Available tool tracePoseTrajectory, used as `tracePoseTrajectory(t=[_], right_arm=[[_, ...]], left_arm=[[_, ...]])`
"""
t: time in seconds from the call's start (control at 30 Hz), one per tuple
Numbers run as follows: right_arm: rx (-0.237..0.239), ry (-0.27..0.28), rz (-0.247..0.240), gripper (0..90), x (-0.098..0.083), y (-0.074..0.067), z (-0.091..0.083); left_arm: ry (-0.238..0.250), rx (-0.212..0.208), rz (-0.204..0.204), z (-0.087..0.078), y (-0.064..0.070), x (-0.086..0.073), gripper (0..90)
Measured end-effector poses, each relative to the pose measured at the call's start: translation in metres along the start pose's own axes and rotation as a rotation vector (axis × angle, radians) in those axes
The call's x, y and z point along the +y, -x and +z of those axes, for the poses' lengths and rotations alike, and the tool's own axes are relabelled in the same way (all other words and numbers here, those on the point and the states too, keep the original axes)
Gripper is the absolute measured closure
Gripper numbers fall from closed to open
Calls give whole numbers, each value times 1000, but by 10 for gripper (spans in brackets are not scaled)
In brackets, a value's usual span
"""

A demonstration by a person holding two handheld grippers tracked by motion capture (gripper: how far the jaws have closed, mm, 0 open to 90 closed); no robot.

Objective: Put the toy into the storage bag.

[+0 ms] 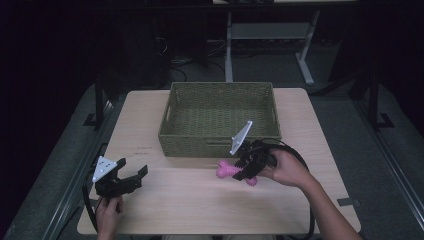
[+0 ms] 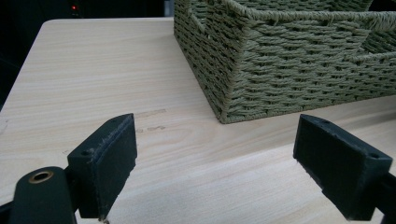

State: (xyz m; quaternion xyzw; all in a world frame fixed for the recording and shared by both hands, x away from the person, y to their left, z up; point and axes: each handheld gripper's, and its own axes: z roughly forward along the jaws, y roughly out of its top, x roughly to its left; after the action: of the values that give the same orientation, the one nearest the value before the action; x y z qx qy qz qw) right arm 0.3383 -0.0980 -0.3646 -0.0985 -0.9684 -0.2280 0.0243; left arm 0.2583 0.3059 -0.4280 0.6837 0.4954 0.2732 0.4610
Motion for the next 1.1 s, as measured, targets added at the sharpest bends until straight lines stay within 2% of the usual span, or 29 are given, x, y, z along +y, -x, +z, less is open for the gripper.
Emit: tracePoseTrajectory(t=[0.63, 0.9, 1.1], right_arm=[[-4, 21, -28, 580, 15, 5, -26], [3, 25, -44, 579, 23, 3, -33], [4, 33, -47, 579, 27, 7, -38]], left_arm=[[3, -1, 4, 0, 0, 0, 130], [8, 0, 0, 0, 0, 0, 130], [10, 1, -1, -1, -1, 0, 130]])
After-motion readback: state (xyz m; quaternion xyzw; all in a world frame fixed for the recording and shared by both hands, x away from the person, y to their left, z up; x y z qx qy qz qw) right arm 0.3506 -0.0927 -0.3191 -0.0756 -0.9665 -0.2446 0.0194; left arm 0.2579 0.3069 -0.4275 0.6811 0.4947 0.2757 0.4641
